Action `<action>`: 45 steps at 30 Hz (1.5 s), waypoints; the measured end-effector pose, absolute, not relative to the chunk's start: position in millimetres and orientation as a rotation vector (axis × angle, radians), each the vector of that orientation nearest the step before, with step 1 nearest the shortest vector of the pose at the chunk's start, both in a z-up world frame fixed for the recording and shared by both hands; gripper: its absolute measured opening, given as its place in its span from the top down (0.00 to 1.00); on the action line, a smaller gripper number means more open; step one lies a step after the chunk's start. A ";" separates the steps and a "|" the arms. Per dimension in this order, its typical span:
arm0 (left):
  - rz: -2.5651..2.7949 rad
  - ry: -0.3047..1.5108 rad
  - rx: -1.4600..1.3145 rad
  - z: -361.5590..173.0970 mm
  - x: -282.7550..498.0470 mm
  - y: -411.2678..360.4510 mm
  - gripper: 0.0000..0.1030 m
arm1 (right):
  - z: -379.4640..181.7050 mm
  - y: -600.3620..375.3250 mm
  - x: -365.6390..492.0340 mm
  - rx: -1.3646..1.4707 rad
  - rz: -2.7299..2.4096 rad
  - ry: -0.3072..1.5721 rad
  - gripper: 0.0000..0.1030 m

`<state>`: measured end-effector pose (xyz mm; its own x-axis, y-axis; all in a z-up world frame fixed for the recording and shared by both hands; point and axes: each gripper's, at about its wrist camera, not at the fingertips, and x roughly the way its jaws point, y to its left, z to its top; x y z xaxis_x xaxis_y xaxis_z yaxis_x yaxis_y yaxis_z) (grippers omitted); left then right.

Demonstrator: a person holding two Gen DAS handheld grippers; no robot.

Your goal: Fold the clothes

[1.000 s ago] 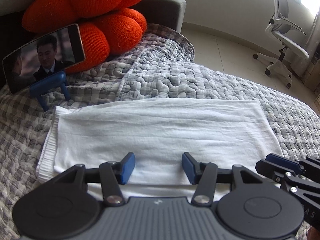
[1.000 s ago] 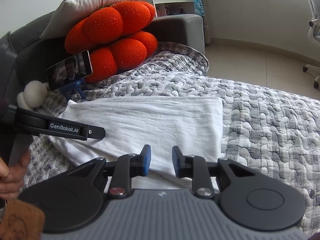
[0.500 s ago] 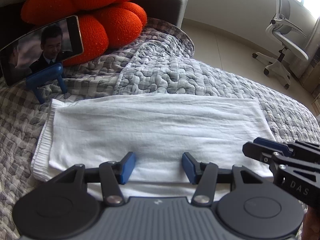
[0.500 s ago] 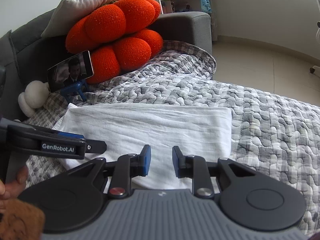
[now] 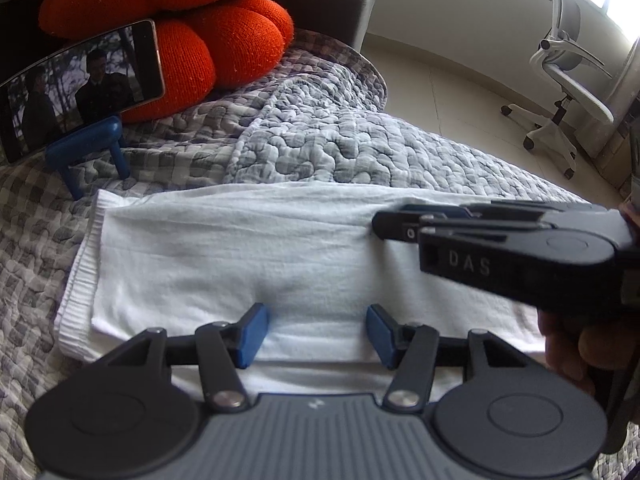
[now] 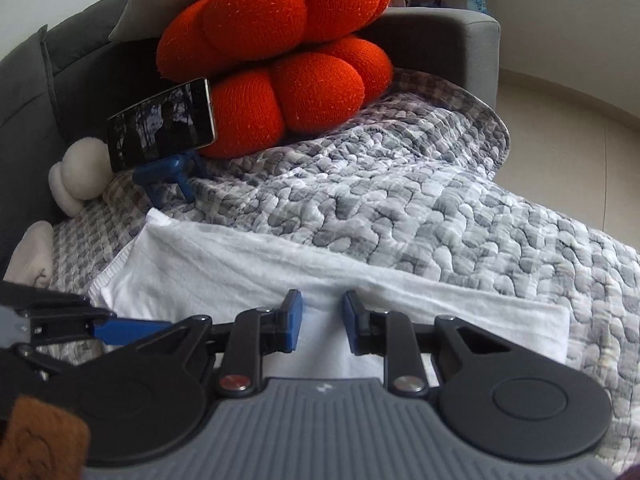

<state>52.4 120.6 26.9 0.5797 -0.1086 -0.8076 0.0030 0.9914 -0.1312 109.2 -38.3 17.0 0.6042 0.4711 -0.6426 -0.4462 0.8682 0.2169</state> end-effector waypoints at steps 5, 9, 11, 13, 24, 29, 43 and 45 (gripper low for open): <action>-0.070 0.953 -0.126 26.0 54.4 121.6 0.44 | 14.0 -34.5 122.4 0.050 0.486 0.743 0.77; -0.075 0.950 -0.132 26.2 54.3 123.4 0.43 | 22.0 -42.0 109.9 0.082 0.433 0.703 0.74; -0.069 0.946 -0.131 27.2 53.7 123.7 0.43 | 25.2 -53.5 98.9 0.124 0.404 0.690 0.70; -0.047 0.925 -0.114 30.8 51.7 123.2 0.45 | 24.1 -67.8 87.9 0.169 0.381 0.712 0.70; -0.033 0.917 -0.054 26.4 52.6 113.6 0.45 | 13.3 -103.0 22.3 0.177 0.404 0.835 0.70; -0.032 0.918 -0.030 25.6 52.2 112.8 0.44 | 14.6 -107.5 6.7 0.211 0.433 0.849 0.70; -0.033 0.864 0.067 33.0 38.2 93.1 0.44 | 36.3 -146.5 -30.4 0.240 0.439 0.885 0.67; -0.028 0.882 0.076 29.8 39.6 93.3 0.44 | 45.2 -156.1 -33.7 0.265 0.432 0.868 0.67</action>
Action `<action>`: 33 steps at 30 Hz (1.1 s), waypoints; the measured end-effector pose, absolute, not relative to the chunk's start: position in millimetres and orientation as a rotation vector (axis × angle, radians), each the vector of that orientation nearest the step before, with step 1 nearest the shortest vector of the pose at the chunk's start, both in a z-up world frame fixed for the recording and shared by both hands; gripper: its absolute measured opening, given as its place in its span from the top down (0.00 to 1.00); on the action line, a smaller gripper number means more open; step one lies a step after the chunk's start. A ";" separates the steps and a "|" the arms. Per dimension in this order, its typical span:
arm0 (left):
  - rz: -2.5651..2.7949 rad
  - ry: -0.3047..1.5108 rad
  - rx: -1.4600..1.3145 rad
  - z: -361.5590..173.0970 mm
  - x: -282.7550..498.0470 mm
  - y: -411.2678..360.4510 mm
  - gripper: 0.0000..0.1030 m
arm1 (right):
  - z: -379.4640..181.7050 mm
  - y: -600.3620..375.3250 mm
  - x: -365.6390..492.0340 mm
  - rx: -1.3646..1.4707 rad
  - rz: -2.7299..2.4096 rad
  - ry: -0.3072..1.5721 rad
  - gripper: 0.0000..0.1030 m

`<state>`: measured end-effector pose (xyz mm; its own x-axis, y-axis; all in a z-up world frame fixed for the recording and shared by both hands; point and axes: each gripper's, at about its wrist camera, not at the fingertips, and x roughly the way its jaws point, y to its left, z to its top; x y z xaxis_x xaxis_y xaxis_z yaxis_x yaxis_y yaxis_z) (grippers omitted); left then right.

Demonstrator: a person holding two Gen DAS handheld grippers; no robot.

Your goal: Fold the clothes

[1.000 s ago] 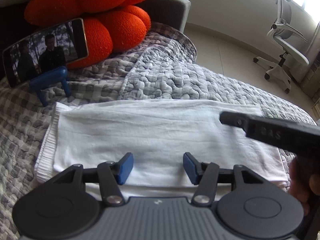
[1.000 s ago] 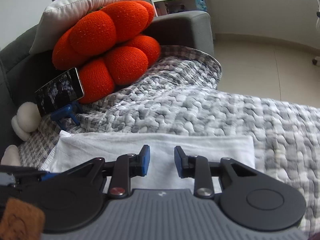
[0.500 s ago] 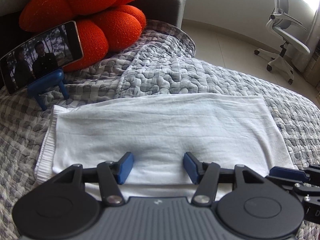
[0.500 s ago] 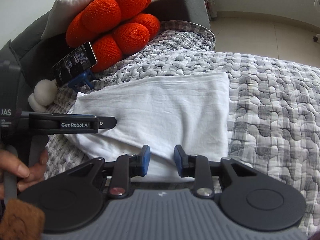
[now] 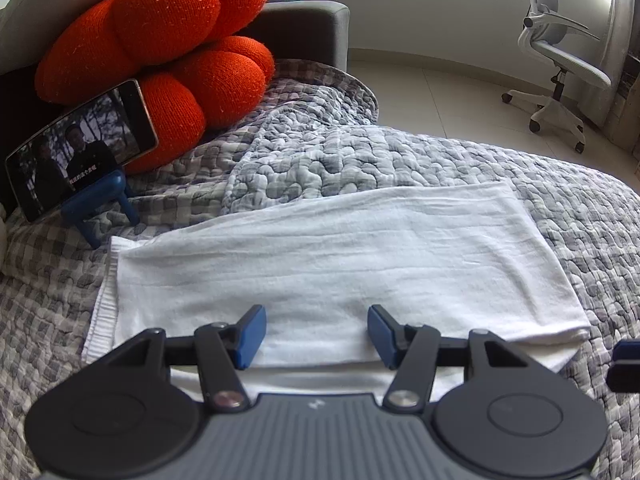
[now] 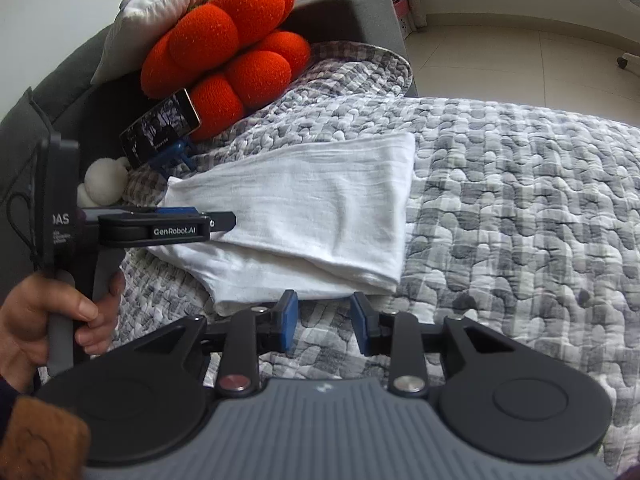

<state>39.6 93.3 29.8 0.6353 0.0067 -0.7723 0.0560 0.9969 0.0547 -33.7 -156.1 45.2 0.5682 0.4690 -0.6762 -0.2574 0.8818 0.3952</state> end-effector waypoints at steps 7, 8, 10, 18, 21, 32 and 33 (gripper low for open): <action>-0.026 0.910 0.055 26.4 43.2 97.2 0.43 | 66.5 -171.3 -41.2 0.269 0.427 0.843 0.63; -0.026 0.911 0.052 26.5 43.5 97.5 0.43 | 68.2 -172.9 -41.0 0.267 0.424 0.842 0.63; -0.024 0.915 0.043 26.5 43.8 98.2 0.43 | 67.4 -175.6 -40.0 0.278 0.425 0.835 0.62; -0.023 0.920 0.024 25.7 45.2 99.6 0.43 | 17.1 -175.8 -22.4 0.342 0.306 0.840 0.60; -0.022 0.922 0.020 25.5 45.6 99.6 0.42 | 7.8 -176.3 -18.4 0.377 0.282 0.816 0.60; -0.020 0.923 0.014 25.6 46.4 100.1 0.42 | 0.2 -167.3 -5.2 0.441 0.279 0.737 0.58; -0.021 0.922 0.014 25.5 46.4 100.1 0.41 | 0.3 -166.0 -4.6 0.439 0.279 0.736 0.58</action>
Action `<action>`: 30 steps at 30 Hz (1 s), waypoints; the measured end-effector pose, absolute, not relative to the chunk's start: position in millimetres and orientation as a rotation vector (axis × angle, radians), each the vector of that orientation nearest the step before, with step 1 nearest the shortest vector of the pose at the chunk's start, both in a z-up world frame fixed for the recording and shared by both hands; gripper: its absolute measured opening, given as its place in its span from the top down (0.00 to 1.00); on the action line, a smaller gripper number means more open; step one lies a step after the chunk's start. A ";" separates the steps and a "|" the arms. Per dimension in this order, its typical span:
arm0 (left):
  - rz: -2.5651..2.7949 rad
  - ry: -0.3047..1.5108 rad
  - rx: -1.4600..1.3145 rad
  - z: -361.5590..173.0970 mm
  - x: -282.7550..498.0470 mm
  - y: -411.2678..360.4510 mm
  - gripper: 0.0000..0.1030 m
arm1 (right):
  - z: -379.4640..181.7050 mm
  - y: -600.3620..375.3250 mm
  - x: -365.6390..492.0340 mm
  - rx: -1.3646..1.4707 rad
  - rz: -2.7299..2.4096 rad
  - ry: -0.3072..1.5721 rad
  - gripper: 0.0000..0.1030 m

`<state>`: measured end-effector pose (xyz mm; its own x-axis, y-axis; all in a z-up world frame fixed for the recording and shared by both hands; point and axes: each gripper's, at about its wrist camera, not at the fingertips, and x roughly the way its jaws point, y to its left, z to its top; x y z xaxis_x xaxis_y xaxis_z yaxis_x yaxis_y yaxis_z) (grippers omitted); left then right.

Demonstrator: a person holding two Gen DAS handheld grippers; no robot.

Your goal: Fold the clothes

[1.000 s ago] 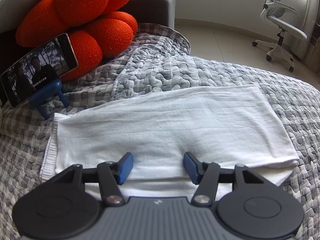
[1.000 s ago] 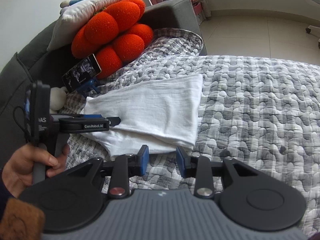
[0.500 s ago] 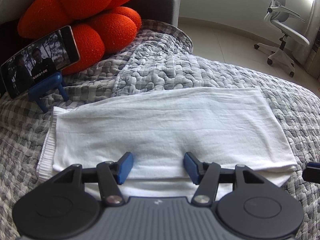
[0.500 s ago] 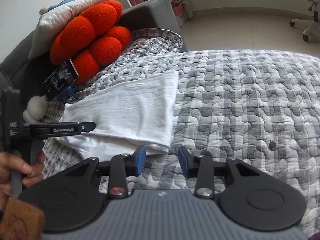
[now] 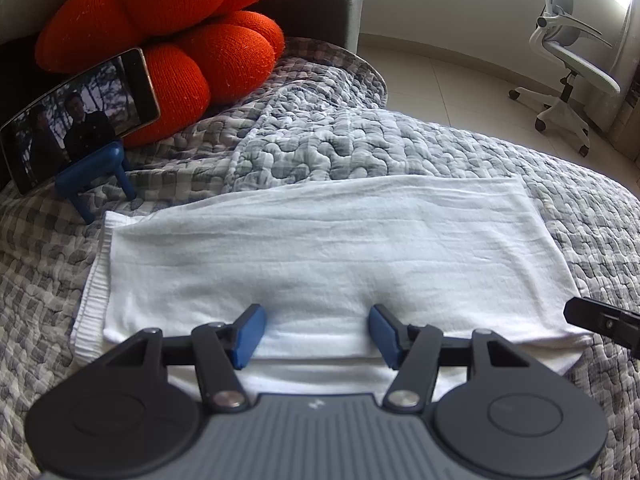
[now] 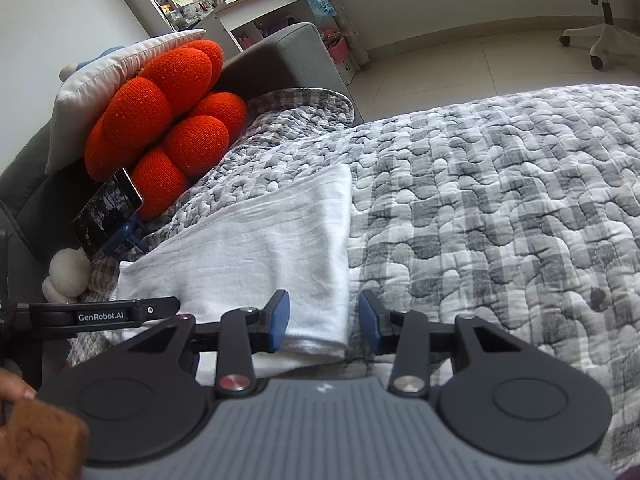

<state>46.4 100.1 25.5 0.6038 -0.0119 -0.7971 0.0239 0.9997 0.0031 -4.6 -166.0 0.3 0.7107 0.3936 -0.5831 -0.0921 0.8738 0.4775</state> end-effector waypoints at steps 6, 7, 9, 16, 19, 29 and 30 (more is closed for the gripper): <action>-0.020 0.923 0.010 24.9 46.8 100.7 0.41 | -0.5 -165.1 -3.1 0.467 0.275 0.732 0.58; -0.020 0.923 0.009 24.8 47.0 100.7 0.41 | -1.1 -166.0 -2.4 0.486 0.277 0.732 0.58; -0.020 0.923 0.009 24.7 47.3 100.8 0.41 | -2.6 -166.8 -1.1 0.524 0.279 0.733 0.58; -0.020 0.925 0.000 24.3 47.3 101.4 0.40 | -2.9 -161.8 0.9 0.527 0.252 0.729 0.70; -0.022 0.926 -0.004 24.4 47.4 101.7 0.40 | -1.8 -157.6 0.0 0.494 0.237 0.729 0.77; -0.024 0.927 -0.007 24.4 48.5 102.4 0.40 | -1.8 -159.5 -5.1 0.509 0.226 0.742 0.78; -0.024 0.927 -0.006 24.5 48.6 102.5 0.40 | -2.3 -159.5 -5.8 0.516 0.226 0.746 0.78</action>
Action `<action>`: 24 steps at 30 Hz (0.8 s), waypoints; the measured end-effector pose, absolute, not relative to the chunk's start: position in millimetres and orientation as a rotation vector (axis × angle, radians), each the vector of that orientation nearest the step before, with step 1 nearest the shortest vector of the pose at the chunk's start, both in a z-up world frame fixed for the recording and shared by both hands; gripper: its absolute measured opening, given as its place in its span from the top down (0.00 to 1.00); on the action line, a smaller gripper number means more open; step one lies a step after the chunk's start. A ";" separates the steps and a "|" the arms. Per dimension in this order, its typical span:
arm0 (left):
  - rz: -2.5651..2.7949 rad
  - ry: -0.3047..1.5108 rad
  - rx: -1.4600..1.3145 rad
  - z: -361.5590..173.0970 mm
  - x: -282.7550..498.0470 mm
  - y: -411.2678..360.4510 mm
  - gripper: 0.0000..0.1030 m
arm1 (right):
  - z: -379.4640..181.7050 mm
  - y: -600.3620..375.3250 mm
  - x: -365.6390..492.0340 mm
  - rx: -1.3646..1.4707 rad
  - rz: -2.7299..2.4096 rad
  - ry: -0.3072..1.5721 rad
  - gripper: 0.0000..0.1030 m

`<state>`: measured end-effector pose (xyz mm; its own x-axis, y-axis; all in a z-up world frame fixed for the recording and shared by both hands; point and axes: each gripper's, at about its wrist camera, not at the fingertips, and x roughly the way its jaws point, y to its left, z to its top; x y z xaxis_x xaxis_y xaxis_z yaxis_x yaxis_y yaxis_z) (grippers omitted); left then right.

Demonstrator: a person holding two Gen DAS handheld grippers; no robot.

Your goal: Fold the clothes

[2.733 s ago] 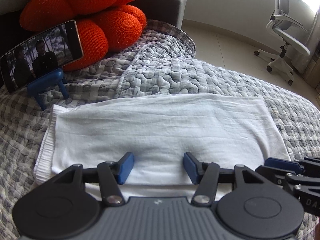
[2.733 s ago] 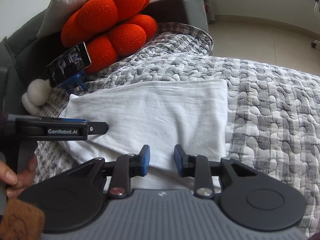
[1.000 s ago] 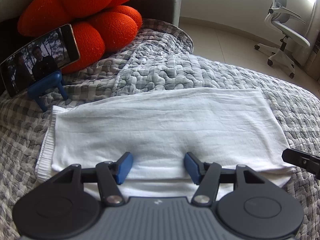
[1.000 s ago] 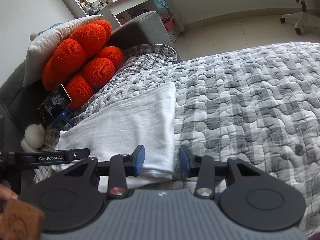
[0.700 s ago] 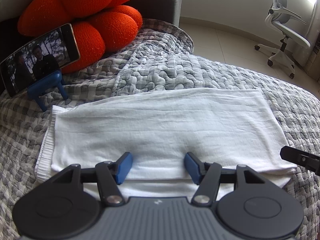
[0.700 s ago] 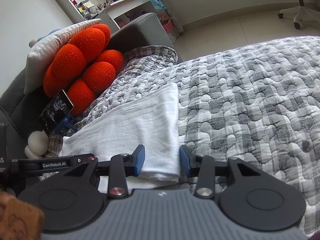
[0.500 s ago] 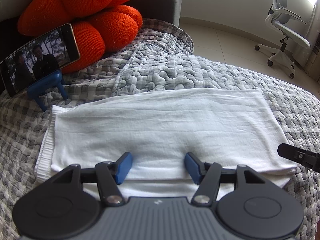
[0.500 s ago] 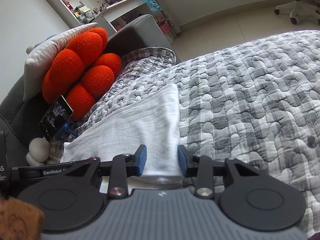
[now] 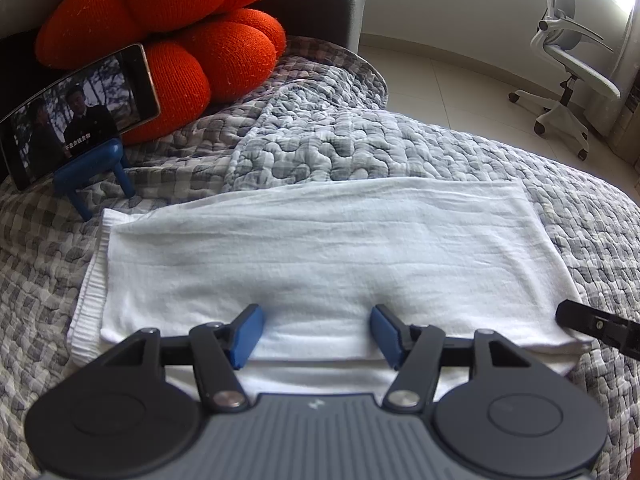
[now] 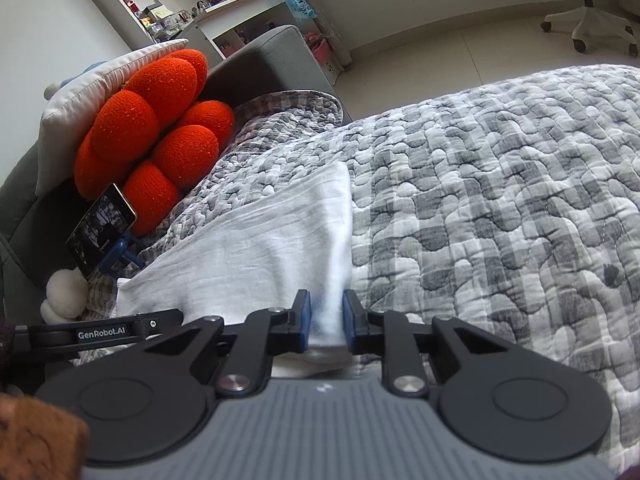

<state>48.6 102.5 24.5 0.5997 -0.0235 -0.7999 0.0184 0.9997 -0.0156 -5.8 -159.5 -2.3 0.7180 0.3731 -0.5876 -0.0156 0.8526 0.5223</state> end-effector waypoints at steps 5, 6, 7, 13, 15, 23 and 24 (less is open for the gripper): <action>-0.024 0.928 -0.008 24.5 48.8 102.6 0.39 | -3.6 -157.7 -13.0 0.520 0.234 0.745 0.78; -0.024 0.929 -0.008 24.4 48.8 102.6 0.39 | -3.1 -156.6 -13.4 0.509 0.232 0.745 0.78; -0.024 0.928 -0.007 24.4 48.6 102.4 0.39 | -2.5 -155.3 -13.5 0.496 0.229 0.745 0.79; -0.024 0.928 -0.007 24.4 48.3 102.0 0.39 | 0.6 -151.9 -15.3 0.488 0.215 0.732 0.86; -0.024 0.929 -0.009 24.5 48.5 102.4 0.39 | -0.6 -152.1 -15.5 0.508 0.218 0.730 0.85; -0.026 0.931 -0.012 25.1 48.5 103.2 0.39 | 0.9 -152.9 -18.6 0.540 0.203 0.708 0.88; -0.026 0.931 -0.013 25.2 48.6 103.3 0.39 | 3.2 -151.6 -19.3 0.532 0.206 0.698 0.88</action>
